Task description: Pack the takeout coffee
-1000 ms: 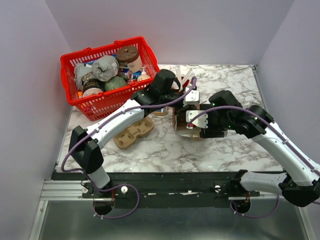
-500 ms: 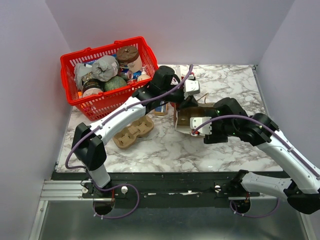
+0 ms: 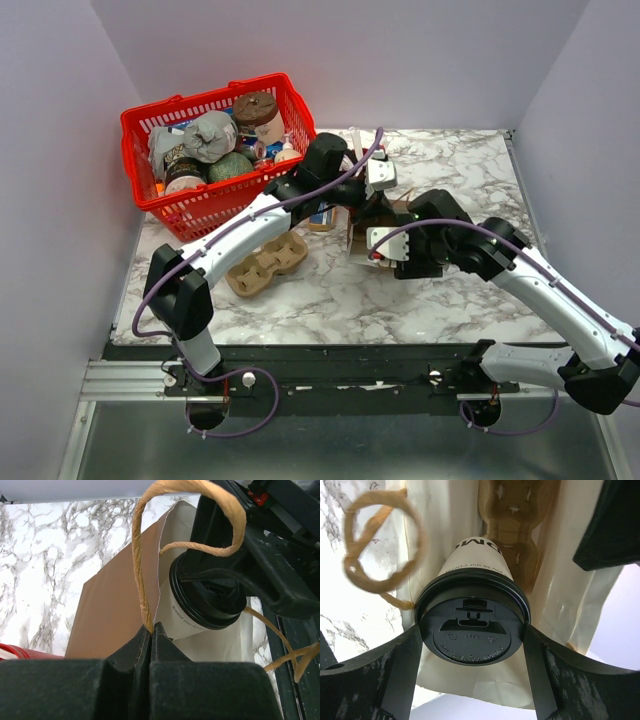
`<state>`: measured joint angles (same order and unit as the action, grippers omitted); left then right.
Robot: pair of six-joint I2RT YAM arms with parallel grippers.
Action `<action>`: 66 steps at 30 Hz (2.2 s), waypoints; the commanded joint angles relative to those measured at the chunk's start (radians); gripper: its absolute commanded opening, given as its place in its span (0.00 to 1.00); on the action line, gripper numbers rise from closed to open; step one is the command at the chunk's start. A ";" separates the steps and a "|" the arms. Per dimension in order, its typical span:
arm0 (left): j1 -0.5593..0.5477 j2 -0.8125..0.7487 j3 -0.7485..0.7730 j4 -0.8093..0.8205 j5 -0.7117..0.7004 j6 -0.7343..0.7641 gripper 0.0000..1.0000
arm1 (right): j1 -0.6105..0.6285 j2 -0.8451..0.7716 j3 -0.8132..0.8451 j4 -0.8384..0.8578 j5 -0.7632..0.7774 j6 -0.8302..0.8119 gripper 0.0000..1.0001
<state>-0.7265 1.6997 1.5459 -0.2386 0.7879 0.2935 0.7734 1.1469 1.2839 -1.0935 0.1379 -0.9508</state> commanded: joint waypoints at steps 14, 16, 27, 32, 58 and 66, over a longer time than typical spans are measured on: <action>0.016 -0.009 0.003 -0.064 0.063 0.016 0.00 | -0.008 -0.041 -0.049 0.092 0.086 0.046 0.01; 0.018 -0.006 0.008 -0.067 0.068 0.010 0.00 | -0.006 -0.029 -0.057 0.115 0.100 0.038 0.01; 0.024 0.037 0.088 -0.151 0.102 0.003 0.00 | -0.008 0.024 -0.037 0.150 0.219 -0.020 0.01; 0.035 0.064 0.129 -0.183 0.122 -0.033 0.00 | -0.008 0.004 -0.061 0.150 0.223 -0.062 0.00; 0.084 0.133 0.177 -0.148 0.180 -0.165 0.00 | -0.006 0.120 -0.014 0.152 0.062 -0.032 0.00; 0.099 0.138 0.183 -0.149 0.178 -0.172 0.00 | -0.010 0.094 -0.072 0.152 0.083 -0.066 0.00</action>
<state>-0.6403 1.8091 1.7054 -0.3645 0.9440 0.1406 0.7692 1.2652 1.2346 -0.9524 0.2237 -0.9970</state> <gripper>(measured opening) 0.063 0.820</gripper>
